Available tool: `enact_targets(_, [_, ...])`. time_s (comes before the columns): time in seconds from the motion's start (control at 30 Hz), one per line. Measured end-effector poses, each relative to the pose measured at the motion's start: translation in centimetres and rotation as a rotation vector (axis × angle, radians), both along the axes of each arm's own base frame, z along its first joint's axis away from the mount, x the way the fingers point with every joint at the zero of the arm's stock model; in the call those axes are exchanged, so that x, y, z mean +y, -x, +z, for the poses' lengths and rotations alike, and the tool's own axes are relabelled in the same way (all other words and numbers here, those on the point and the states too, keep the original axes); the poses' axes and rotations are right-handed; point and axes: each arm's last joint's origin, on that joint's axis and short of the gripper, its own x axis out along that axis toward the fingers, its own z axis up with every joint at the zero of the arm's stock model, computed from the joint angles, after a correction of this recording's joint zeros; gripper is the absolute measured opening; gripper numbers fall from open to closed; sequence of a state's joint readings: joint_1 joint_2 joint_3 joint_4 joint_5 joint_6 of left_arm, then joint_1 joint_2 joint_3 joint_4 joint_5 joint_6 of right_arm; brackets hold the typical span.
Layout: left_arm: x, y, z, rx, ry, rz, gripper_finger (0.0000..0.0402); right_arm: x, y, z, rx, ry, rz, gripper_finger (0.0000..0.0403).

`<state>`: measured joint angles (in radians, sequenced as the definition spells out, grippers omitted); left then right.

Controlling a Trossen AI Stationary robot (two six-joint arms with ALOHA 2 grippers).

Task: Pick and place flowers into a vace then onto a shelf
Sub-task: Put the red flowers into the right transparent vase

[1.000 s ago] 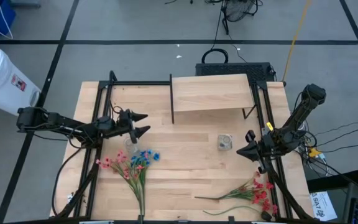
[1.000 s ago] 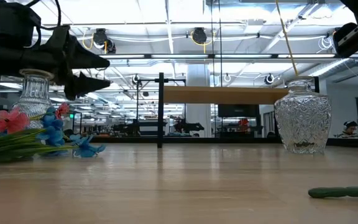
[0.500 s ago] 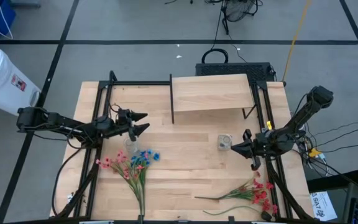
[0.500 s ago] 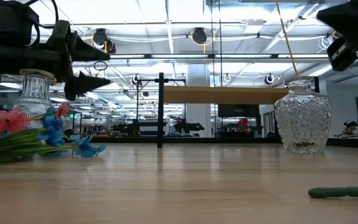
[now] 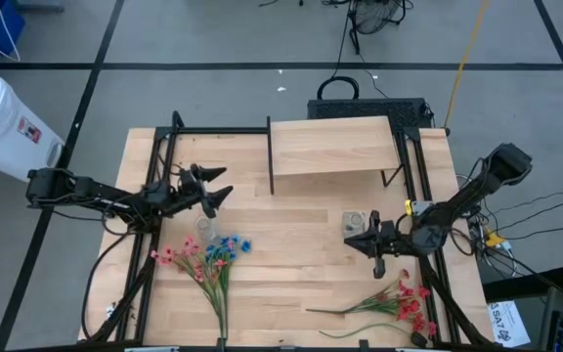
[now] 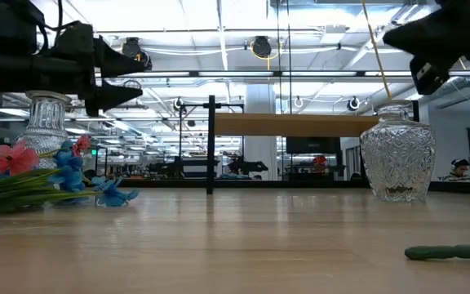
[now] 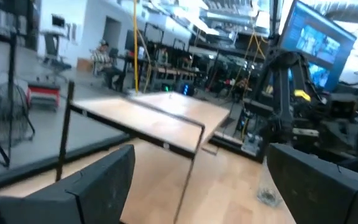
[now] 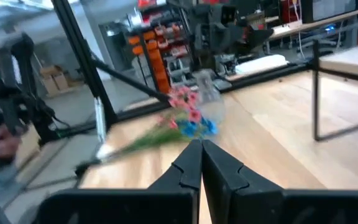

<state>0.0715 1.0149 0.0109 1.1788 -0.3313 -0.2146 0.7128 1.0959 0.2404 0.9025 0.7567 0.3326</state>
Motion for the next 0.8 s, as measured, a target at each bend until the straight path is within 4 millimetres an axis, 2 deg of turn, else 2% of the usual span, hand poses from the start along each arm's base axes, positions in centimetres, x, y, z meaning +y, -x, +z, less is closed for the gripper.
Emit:
enact_targets(0.23, [-0.2, 0.0, 0.2, -0.003, -0.067, -0.072, 0.0365, 1.8, -2.0, 1.2, 0.012, 0.019, -0.001, 0.0004])
enact_targets(0.3, [-0.2, 0.0, 0.3, -0.001, -0.098, -0.087, 0.0365, 2.4, -2.8, 1.8, 0.037, 0.074, -0.001, 0.0004])
enact_targets(0.43, [-0.2, 0.0, 0.4, -0.024, -0.071, -0.108, 0.0365, 4.2, -5.0, 4.0, 0.093, 0.213, -0.056, 0.0004])
enact_targets(0.57, [-0.3, -0.1, 0.4, -0.042, -0.031, -0.139, 0.0365, 5.1, -6.7, 5.3, 0.249, 0.323, -0.101, 0.0004])
enact_targets(0.8, [-0.4, -0.1, 0.4, -0.044, -0.007, -0.17, 0.0365, 4.8, -7.9, 6.3, 0.409, 0.198, -0.125, 0.0004])
